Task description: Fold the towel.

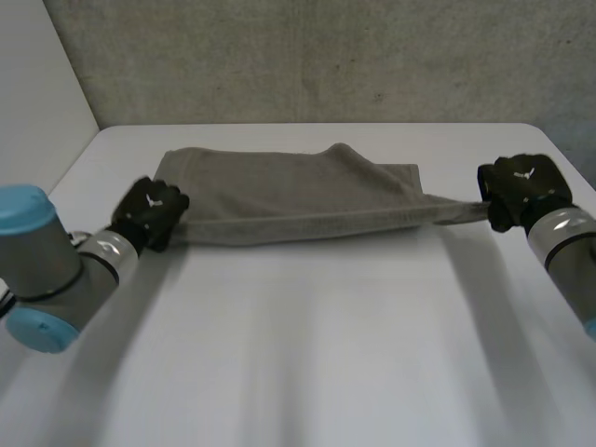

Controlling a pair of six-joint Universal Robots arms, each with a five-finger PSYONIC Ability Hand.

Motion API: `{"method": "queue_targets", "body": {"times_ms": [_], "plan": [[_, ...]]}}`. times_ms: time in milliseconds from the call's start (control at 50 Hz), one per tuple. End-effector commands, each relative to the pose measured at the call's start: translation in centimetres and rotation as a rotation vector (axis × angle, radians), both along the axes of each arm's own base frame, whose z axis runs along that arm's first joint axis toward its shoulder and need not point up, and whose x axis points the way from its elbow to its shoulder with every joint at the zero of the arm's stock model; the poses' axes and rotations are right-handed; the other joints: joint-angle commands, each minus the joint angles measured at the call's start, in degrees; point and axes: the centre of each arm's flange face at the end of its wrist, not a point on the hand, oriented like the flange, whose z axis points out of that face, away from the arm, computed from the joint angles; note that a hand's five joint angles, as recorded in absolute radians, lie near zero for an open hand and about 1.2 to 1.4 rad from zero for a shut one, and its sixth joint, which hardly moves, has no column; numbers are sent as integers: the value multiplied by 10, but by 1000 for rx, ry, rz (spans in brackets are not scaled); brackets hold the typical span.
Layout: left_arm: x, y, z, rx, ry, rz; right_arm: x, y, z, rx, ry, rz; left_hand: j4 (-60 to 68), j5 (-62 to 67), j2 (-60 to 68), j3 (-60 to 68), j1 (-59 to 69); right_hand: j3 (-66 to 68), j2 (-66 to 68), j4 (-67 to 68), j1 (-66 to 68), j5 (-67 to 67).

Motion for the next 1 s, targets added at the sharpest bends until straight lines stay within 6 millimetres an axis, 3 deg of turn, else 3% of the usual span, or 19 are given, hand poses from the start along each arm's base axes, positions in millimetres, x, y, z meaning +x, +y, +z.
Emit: {"method": "queue_targets", "body": {"times_ms": [20, 140, 160, 180, 240, 260, 300, 340, 420, 480, 540, 580, 640, 720, 840, 920, 960, 980, 1000], "plan": [[0, 11, 63, -113, 56, -4, -2, 11, 45, 3, -1, 12, 23, 52, 30, 30, 75, 40, 40, 34, 33, 31], [5, 29, 120, -164, 152, -13, -2, 19, 79, -32, -7, 15, 23, 52, 30, 30, 75, 40, 40, 34, 33, 31], [5, 29, 120, -164, 153, -13, -2, 23, 94, -57, -9, 18, 23, 52, 30, 30, 75, 40, 40, 34, 33, 31], [5, 36, 133, -170, 174, -24, -2, 28, 107, -72, -12, 28, 23, 52, 30, 30, 75, 40, 40, 34, 33, 31], [7, 52, 158, -194, 198, -57, -1, 38, 132, -100, -20, 60, 23, 52, 30, 30, 75, 40, 40, 34, 33, 31], [8, 59, 168, -209, 206, -70, -1, 38, 133, -100, -20, 61, 23, 52, 30, 30, 75, 40, 40, 34, 33, 31], [11, 64, 176, -224, 209, -75, 0, 47, 153, -126, -24, 90, 23, 52, 30, 30, 75, 40, 40, 34, 33, 31], [13, 66, 181, -234, 208, -78, 0, 48, 159, -129, -22, 96, 23, 52, 30, 30, 75, 40, 40, 34, 33, 31], [23, 62, 176, -218, 201, -60, -1, 50, 163, -116, -11, 102, 23, 52, 30, 30, 75, 40, 40, 34, 33, 31], [26, 60, 171, -205, 199, -52, -4, 42, 153, -77, 28, 95, 23, 52, 30, 30, 75, 40, 40, 34, 33, 31], [27, 53, 154, -158, 194, -43, -2, 30, 133, -29, 78, 97, 23, 52, 30, 30, 75, 40, 40, 34, 33, 31], [24, 41, 128, -81, 182, -39, 0, 24, 123, -6, 104, 98, 23, 52, 30, 30, 75, 40, 40, 34, 33, 31], [23, 35, 118, -54, 180, -39, 2, 15, 106, 29, 135, 103, 23, 52, 30, 30, 75, 40, 40, 34, 33, 31], [19, 14, 96, -12, 174, -40, 2, -3, 84, 69, 154, 76, 23, 52, 30, 30, 75, 40, 40, 34, 33, 31], [12, -22, 72, 12, 175, -47, 10, -21, 69, 50, 160, 63, 23, 52, 30, 30, 75, 40, 40, 34, 33, 31], [5, -41, 67, -8, 176, -53, 26, -40, 58, -19, 142, 80, 23, 52, 30, 30, 75, 40, 40, 34, 33, 31], [-4, -62, 78, -76, 188, -67, 33, -49, 60, -66, 134, 81, 23, 52, 30, 30, 75, 40, 40, 34, 33, 31], [-4, -62, 78, -77, 188, -67, 40, -57, 69, -126, 115, 77, 23, 52, 30, 30, 75, 40, 40, 34, 33, 31], [-11, -71, 94, -137, 201, -72, 47, -65, 89, -213, 76, 63, 23, 52, 30, 30, 75, 40, 40, 34, 33, 31]]}}
